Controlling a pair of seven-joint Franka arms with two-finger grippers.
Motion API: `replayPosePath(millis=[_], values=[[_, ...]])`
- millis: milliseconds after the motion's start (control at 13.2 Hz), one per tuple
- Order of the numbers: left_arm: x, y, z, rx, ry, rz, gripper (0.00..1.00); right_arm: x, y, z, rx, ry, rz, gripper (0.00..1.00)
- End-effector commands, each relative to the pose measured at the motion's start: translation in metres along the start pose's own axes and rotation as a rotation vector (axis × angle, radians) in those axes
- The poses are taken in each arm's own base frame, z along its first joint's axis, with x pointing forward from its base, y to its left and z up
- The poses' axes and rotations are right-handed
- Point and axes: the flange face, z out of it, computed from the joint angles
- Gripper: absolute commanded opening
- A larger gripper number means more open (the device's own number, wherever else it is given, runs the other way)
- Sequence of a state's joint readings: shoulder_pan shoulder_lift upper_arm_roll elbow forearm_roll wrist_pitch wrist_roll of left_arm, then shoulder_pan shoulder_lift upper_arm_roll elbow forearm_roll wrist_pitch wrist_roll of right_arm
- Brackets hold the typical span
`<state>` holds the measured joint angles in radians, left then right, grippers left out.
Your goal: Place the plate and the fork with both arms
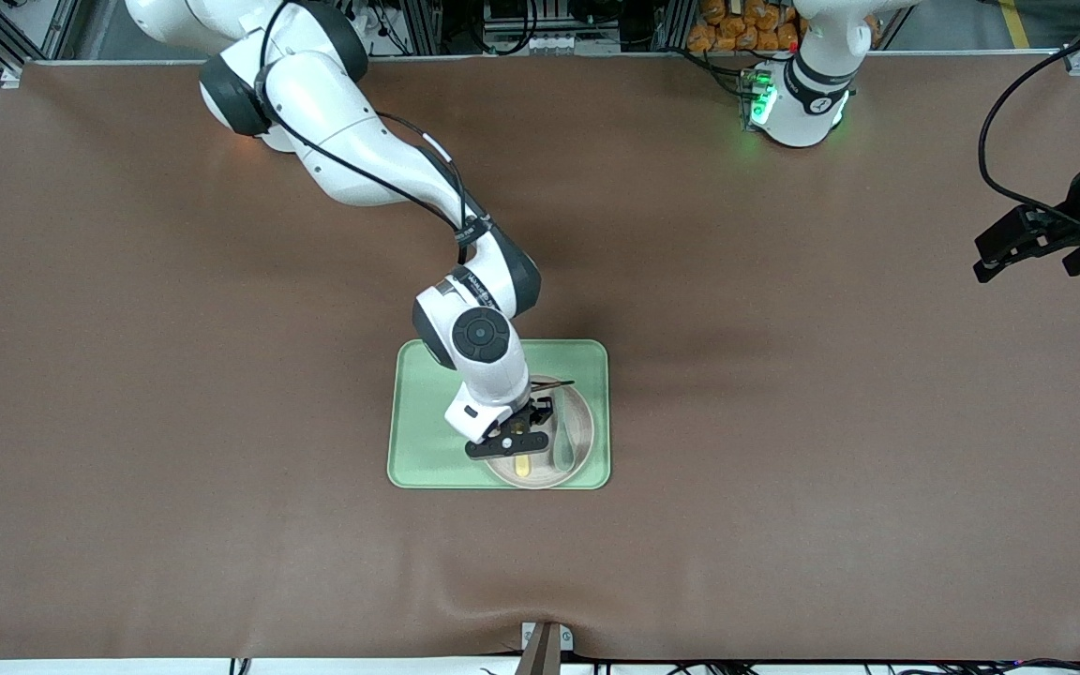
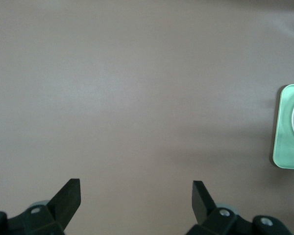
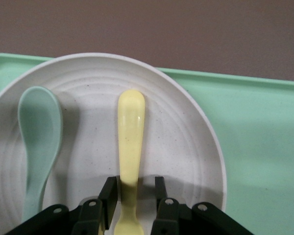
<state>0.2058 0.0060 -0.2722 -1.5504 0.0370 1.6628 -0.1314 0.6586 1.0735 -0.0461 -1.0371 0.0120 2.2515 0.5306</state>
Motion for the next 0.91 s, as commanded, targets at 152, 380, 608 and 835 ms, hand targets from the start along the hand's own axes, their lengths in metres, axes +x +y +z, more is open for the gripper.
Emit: replayPosePath(millis=[152, 380, 608, 835], values=[[-0.009, 0.006, -0.015, 0.029, 0.014, 0.017, 1.00, 0.005, -0.003, -0.003, -0.009, 0.028, 0.013, 0.08], [-0.016, 0.008, -0.012, 0.027, -0.015, 0.021, 1.00, 0.008, -0.002, -0.010, 0.005, 0.022, 0.027, 0.00], [-0.025, 0.020, -0.013, 0.015, -0.032, 0.016, 1.00, 0.012, -0.003, -0.022, 0.024, 0.021, 0.061, 0.00], [-0.036, 0.019, -0.016, -0.004, -0.037, 0.010, 1.00, 0.029, 0.013, -0.052, 0.079, 0.016, 0.129, 0.00]])
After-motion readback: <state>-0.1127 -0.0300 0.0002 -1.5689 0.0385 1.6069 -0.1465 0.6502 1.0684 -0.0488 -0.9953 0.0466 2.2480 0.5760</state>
